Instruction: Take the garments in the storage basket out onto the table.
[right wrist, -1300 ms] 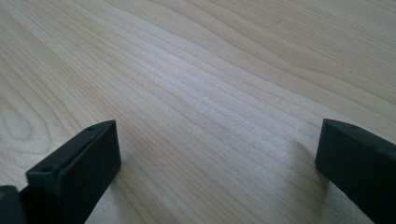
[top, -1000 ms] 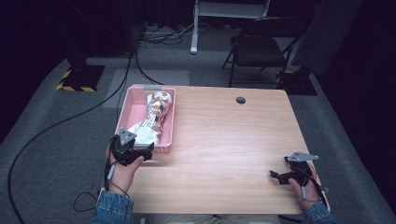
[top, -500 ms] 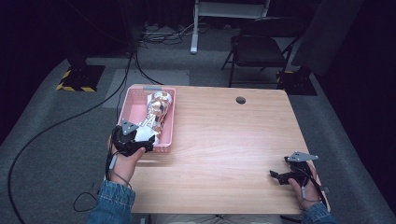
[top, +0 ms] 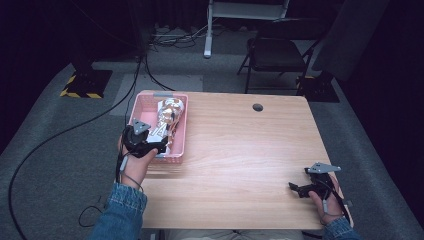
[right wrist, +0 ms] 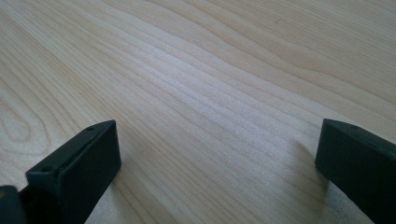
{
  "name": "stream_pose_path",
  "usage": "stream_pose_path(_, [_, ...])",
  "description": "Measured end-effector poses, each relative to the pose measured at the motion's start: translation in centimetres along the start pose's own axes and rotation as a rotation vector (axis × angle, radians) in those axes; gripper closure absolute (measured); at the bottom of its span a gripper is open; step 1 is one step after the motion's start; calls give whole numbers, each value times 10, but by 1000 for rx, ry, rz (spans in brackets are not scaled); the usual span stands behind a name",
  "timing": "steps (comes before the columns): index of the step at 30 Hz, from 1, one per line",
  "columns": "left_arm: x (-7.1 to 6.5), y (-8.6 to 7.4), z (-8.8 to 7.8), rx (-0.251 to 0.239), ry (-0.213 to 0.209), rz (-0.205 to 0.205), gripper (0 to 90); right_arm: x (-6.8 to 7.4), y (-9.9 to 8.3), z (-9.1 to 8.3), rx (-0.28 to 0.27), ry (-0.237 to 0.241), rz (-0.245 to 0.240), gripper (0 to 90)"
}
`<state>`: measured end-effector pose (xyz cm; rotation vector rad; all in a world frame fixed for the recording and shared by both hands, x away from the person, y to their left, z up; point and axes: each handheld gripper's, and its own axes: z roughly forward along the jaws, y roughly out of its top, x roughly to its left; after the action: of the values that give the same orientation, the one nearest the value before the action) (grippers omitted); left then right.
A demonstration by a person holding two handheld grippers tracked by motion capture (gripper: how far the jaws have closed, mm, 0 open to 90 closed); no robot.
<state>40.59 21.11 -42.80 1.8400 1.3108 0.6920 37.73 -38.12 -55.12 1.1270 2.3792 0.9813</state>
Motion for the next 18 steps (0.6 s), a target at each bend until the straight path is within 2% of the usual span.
stream_pose_path(18, [10, 13, 27, -5, 31, -19, 41, 0, 0, 0, 0, 0, 0, 0])
